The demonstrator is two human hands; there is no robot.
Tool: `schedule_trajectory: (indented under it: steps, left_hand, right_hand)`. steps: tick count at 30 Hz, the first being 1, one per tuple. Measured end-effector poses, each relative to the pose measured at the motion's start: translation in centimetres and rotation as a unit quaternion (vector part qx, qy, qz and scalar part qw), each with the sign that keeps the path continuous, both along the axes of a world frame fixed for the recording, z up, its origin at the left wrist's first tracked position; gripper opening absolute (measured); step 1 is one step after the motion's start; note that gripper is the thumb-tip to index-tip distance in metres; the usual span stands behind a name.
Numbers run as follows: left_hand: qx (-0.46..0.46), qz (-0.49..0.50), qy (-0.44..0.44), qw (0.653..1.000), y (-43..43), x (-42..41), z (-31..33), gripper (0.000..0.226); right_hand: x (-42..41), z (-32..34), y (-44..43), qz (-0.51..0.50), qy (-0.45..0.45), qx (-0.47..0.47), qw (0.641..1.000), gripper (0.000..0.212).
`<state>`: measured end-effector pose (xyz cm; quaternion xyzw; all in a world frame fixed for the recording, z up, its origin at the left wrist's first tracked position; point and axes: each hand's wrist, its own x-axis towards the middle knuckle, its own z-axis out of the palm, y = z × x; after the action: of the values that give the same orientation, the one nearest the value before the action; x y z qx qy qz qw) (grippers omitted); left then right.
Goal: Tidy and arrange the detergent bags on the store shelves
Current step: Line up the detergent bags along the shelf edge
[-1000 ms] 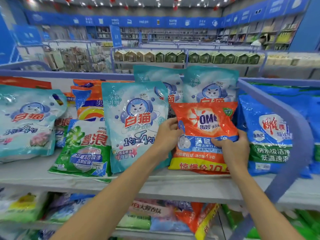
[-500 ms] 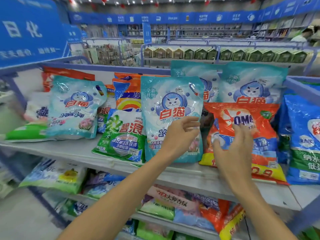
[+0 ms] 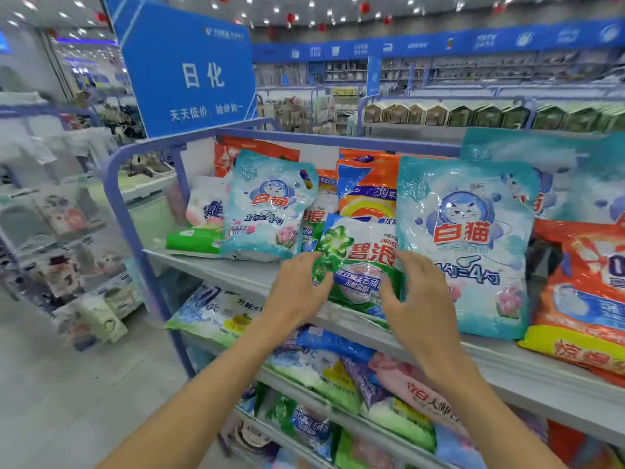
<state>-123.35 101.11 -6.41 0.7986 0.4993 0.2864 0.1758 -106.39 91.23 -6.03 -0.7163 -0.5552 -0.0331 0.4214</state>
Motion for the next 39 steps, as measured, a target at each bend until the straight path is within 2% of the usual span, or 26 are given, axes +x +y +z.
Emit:
schedule_trajectory:
  steps: [3,6,8,9,12,13,15,16,19,21,24,27,29,32,34,36,39]
  left_hand:
    - [-0.056,-0.031,-0.025,0.998,2.4,-1.4,0.1,0.062]
    - [-0.182,-0.068,-0.033,0.980,4.4,-1.5,0.4,0.095]
    - [-0.223,-0.081,-0.023,0.971,5.7,-0.9,0.9,0.105]
    - [-0.241,-0.083,-0.031,0.967,6.3,-0.6,1.1,0.100]
    - [-0.324,-0.112,-0.118,0.932,7.9,0.0,1.3,0.051]
    - [-0.352,-0.123,-0.150,0.916,8.2,0.1,1.3,0.047]
    - [-0.386,-0.121,-0.202,0.892,8.7,-0.1,1.1,0.067]
    - [-0.386,-0.125,-0.224,0.886,9.0,-0.2,1.0,0.069]
    - [-0.379,-0.164,-0.280,0.867,9.4,-1.4,1.6,0.028]
    - [-0.377,-0.174,-0.313,0.854,9.5,-2.5,2.4,0.018]
    - [-0.378,-0.178,-0.378,0.826,9.7,-3.9,3.5,0.028]
    - [-0.371,-0.210,-0.417,0.802,9.7,-5.0,4.5,0.037]
    - [-0.384,-0.227,-0.417,0.792,9.6,-5.4,5.2,0.044]
    - [-0.440,-0.259,-0.371,0.776,9.0,-5.5,6.5,0.050]
    - [-0.446,-0.260,-0.360,0.777,9.1,-4.9,6.5,0.042]
    - [-0.429,-0.240,-0.355,0.795,9.1,-4.0,6.1,0.043]
    - [-0.410,-0.235,-0.317,0.822,8.6,-2.5,5.0,0.045]
  right_hand:
    - [-2.5,-0.3,1.6,-0.051,0.017,-0.087,0.995,0.067]
    - [-4.3,-0.7,2.9,-0.127,0.008,-0.158,0.979,0.085]
    - [-5.5,-0.8,4.0,-0.175,-0.009,-0.179,0.968,0.088]
    - [-5.9,-0.9,4.6,-0.192,-0.010,-0.193,0.962,0.087]
    - [-6.6,-1.1,5.8,-0.199,0.040,-0.203,0.958,0.079]
    - [-6.5,-1.3,5.9,-0.194,0.068,-0.186,0.961,0.078]
    - [-6.0,-1.7,5.7,-0.169,0.134,-0.129,0.968,0.078]
    - [-5.8,-1.6,5.4,-0.149,0.173,-0.098,0.969,0.078]
    - [-5.2,-0.9,5.1,-0.098,0.281,-0.023,0.954,0.079]
    - [-4.8,-0.1,5.4,-0.087,0.308,-0.019,0.947,0.087]
    - [-4.8,1.6,6.0,-0.048,0.355,-0.050,0.932,0.088]
    - [-5.5,3.2,6.2,0.043,0.429,-0.025,0.902,0.059]
    - [-5.9,3.7,5.9,0.066,0.439,0.009,0.896,0.048]
    - [-6.1,3.5,4.9,0.072,0.466,0.047,0.881,0.043]
    - [-6.0,2.9,4.1,0.060,0.490,0.058,0.867,0.043]
    - [-5.8,2.5,3.3,0.043,0.513,0.060,0.855,0.042]
    - [-5.1,2.7,2.0,0.012,0.546,0.045,0.837,0.057]
